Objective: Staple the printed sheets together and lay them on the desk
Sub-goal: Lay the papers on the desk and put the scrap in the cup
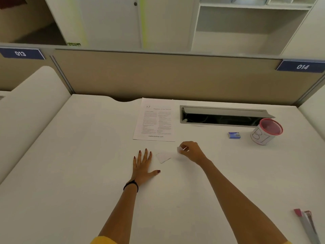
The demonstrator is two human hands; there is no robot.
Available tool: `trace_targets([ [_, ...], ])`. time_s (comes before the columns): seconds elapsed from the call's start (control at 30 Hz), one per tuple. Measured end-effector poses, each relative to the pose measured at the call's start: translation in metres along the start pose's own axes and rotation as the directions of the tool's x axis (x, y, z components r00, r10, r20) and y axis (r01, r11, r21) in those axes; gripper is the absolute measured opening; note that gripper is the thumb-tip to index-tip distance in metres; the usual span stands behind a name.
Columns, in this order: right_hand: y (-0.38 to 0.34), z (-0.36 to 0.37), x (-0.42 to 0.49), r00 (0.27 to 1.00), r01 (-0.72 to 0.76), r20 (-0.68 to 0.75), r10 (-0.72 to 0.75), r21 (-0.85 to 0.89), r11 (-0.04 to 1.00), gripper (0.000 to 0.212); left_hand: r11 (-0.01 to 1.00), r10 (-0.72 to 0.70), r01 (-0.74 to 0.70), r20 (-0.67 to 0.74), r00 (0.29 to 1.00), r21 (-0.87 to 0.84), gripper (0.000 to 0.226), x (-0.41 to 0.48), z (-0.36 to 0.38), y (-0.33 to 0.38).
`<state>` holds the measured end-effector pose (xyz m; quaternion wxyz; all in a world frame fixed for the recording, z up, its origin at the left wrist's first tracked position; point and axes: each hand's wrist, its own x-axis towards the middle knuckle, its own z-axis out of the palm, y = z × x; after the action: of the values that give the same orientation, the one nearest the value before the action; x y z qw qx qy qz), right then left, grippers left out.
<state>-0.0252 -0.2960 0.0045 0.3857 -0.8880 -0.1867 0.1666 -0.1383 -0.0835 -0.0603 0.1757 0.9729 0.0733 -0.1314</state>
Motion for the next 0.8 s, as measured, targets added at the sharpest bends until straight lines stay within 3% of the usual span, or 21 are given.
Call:
trace_targets([
  [0.17,-0.018,0.033,0.014,0.98,0.105,0.174,-0.092,-0.063,0.992,0.012,1.0,0.015,-0.015,0.012,1.0,0.004,0.13,0.004,0.001,0.0],
  [0.37,-0.023,0.059,0.017,0.935,0.234,0.333,-0.122,-0.321,0.918,0.023,1.0,0.024,-0.024,-0.008,1.0,-0.008,0.127,0.002,0.002,0.0],
  [0.63,-0.012,0.061,0.012,0.964,0.266,0.129,-0.232,-0.45,0.853,0.012,1.0,0.023,-0.023,-0.02,1.0,-0.01,0.124,0.002,0.003,-0.001],
  [0.8,0.009,0.034,0.008,0.99,0.127,-0.02,-0.138,-0.286,0.95,0.014,0.996,0.08,-0.082,-0.054,0.995,-0.031,0.12,0.007,0.006,0.002],
])
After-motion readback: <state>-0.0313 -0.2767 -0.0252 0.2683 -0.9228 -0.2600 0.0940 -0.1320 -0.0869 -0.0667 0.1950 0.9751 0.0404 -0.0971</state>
